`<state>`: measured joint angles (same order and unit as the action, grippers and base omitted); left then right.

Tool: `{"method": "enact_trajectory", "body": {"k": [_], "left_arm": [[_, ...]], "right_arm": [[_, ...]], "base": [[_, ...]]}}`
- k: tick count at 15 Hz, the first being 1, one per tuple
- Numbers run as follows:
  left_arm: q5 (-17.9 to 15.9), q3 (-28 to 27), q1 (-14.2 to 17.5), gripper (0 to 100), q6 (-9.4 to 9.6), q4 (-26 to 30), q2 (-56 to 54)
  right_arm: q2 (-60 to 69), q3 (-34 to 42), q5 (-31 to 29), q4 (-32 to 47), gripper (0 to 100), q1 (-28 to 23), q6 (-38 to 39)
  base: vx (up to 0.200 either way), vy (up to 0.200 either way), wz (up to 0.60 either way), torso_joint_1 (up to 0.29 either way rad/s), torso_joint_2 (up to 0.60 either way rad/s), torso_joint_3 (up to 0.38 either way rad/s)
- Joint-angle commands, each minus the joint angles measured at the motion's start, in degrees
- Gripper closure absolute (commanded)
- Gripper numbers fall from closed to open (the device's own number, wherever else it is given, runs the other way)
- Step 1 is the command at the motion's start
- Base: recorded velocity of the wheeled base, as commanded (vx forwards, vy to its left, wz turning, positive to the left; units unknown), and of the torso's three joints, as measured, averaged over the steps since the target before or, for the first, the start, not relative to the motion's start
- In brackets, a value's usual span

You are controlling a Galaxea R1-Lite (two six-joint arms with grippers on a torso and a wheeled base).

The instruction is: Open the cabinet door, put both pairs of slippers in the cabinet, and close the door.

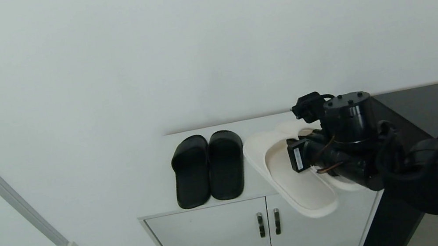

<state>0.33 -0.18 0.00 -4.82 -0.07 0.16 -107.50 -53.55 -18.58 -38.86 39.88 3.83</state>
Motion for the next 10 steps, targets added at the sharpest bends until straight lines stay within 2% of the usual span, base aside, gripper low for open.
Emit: {"method": "enact_trajectory", "body": {"k": [1,4,5,7,10], "left_arm": [[0.0,0.0,0.0,100,-0.02,0.0,0.0],[0.0,0.0,0.0,100,-0.02,0.0,0.0],[0.0,0.0,0.0,100,-0.02,0.0,0.0],[0.0,0.0,0.0,100,-0.02,0.0,0.0],[0.0,0.0,0.0,100,-0.02,0.0,0.0]], "right_arm": [[8.6,6.7,3.2,0.0,100,3.5,0.0],[15.8,16.1,10.8,0.4,100,6.7,0.0],[17.1,17.9,12.3,0.5,100,7.1,0.0],[20.0,23.1,19.1,0.4,100,7.0,-1.5],[20.1,24.1,21.0,0.2,100,7.0,-1.9]], "base": [[0.0,0.0,0.0,0.0,0.0,0.0],[0.0,0.0,0.0,0.0,0.0,0.0],[0.0,0.0,0.0,0.0,0.0,0.0],[0.0,0.0,0.0,0.0,0.0,0.0],[0.0,0.0,0.0,0.0,0.0,0.0]]}}
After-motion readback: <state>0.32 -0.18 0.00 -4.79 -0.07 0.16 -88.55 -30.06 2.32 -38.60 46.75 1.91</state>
